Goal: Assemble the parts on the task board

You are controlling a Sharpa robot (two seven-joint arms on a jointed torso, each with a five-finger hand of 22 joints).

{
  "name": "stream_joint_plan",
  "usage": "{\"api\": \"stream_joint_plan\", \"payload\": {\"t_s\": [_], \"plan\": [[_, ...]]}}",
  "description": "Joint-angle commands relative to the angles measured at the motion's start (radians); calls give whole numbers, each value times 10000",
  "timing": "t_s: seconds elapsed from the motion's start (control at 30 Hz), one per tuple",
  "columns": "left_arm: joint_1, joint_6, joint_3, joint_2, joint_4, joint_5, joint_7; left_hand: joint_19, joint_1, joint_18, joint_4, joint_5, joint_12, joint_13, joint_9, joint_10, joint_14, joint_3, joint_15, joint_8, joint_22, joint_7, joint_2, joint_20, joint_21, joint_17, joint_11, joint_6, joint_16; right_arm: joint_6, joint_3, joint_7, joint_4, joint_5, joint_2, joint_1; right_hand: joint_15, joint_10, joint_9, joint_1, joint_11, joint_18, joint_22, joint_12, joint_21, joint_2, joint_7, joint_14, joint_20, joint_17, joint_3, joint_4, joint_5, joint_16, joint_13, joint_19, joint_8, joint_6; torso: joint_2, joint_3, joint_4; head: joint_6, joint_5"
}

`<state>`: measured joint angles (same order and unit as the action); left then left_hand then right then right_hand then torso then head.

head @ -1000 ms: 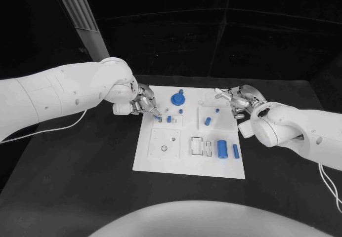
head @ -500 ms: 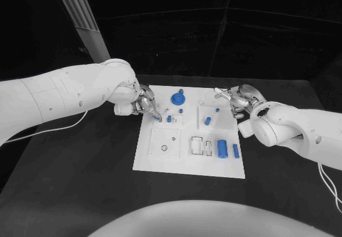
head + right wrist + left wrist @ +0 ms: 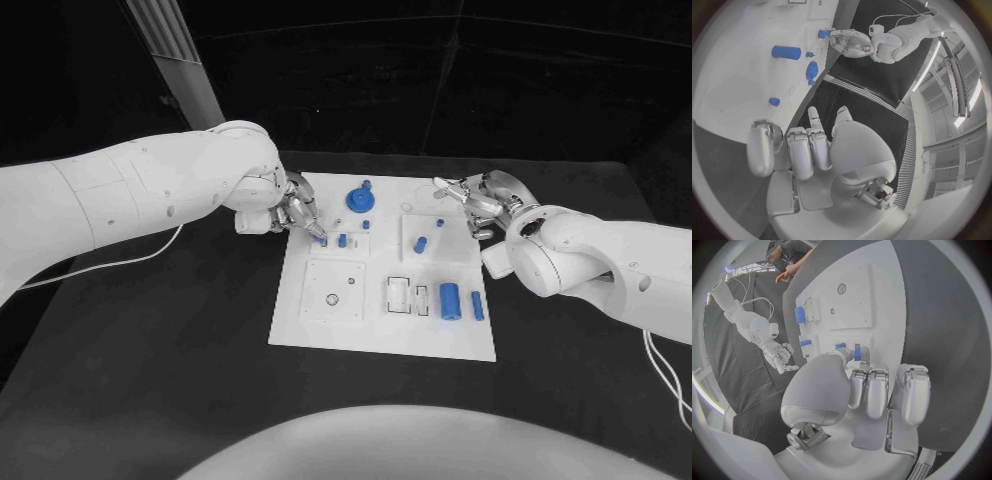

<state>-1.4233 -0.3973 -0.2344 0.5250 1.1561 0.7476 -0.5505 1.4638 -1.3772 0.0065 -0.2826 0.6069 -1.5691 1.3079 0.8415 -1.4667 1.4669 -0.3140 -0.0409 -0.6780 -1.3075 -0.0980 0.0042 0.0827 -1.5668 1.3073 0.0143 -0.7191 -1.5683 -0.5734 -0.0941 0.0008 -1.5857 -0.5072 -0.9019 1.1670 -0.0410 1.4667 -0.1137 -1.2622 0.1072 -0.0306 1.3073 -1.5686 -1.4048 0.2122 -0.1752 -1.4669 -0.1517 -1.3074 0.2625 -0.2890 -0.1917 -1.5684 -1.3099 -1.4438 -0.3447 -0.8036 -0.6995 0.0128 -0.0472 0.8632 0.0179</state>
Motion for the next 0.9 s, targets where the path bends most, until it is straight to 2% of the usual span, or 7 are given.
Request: {"api": "stream_joint_plan", "payload": {"t_s": [0.03,0.17,0.33,0.57,0.7,0.9], "plan": [[3,-47,3,-46,-15,76,-134,1070,9,-65,39,-69,-17,2629,25,-1041,1039,-112,-44,-6,-2633,269,9,-76,-40,2635,-29,-182,-25,-61,4,114,-30,-28,-4,13,66,1041,14,-76,-95,-206,1520,-22,65,-1,31,-1039,84,-2634,43,-8,-64,-24,-2609,-4,-20,-32,-1,1,-3,-1,-2],[16,-109,3,-110,-31,76,-173,1070,12,-65,40,-89,-17,2629,29,-1041,1039,-126,-42,-2,-2633,267,11,-75,-40,2635,-26,-171,-25,-69,4,114,-44,-29,-17,13,67,1041,15,-77,-95,-204,1524,-22,59,2,32,-1039,85,-2634,46,-10,-62,-24,-2609,-9,-20,-33,-8,5,-14,16,-1],[28,-159,3,-150,-56,77,-205,1070,12,-65,46,-123,-17,2629,35,-1041,1039,-145,-39,3,-2633,264,8,-73,-40,2635,-23,-156,-25,-47,4,98,-86,-29,-45,13,67,1041,15,-77,-95,-204,1524,-22,59,2,32,-1039,85,-2634,46,-10,-62,-24,-2609,-9,-20,-33,-12,4,13,12,15],[42,-144,3,-172,-89,159,-287,1070,16,-65,51,-172,-17,2629,44,-1041,1039,-169,-35,5,-2633,260,6,-70,-40,2635,-20,-144,-25,-26,4,74,-100,-29,-38,13,67,1041,15,-77,-95,-204,1524,-22,59,2,32,-1039,85,-2634,46,-10,-62,-24,-2609,-9,-20,-33,-7,-1,-10,2,-3],[46,-165,3,-162,-81,312,-285,1070,16,-65,59,-210,-17,2629,50,-1041,1039,-182,-33,6,-2633,259,-1,-69,-40,2635,-17,-137,-25,-24,4,78,-98,-29,-22,13,67,1041,15,-77,-95,-204,1524,-22,59,2,32,-1039,85,-2634,46,-10,-62,-24,-2609,-9,-20,-33,2,1,4,15,6],[55,-197,3,-178,-120,408,-249,1070,17,-65,63,-242,-17,2629,56,-1041,1039,-195,-31,5,-2633,258,-2,-67,-40,2635,-15,-135,-25,-37,4,88,-93,-29,-22,13,67,1041,16,-76,-96,-205,1522,-22,63,3,32,-1039,85,-2634,50,-13,-59,-24,-2609,-7,-20,-35,3,7,-12,27,2]]}}
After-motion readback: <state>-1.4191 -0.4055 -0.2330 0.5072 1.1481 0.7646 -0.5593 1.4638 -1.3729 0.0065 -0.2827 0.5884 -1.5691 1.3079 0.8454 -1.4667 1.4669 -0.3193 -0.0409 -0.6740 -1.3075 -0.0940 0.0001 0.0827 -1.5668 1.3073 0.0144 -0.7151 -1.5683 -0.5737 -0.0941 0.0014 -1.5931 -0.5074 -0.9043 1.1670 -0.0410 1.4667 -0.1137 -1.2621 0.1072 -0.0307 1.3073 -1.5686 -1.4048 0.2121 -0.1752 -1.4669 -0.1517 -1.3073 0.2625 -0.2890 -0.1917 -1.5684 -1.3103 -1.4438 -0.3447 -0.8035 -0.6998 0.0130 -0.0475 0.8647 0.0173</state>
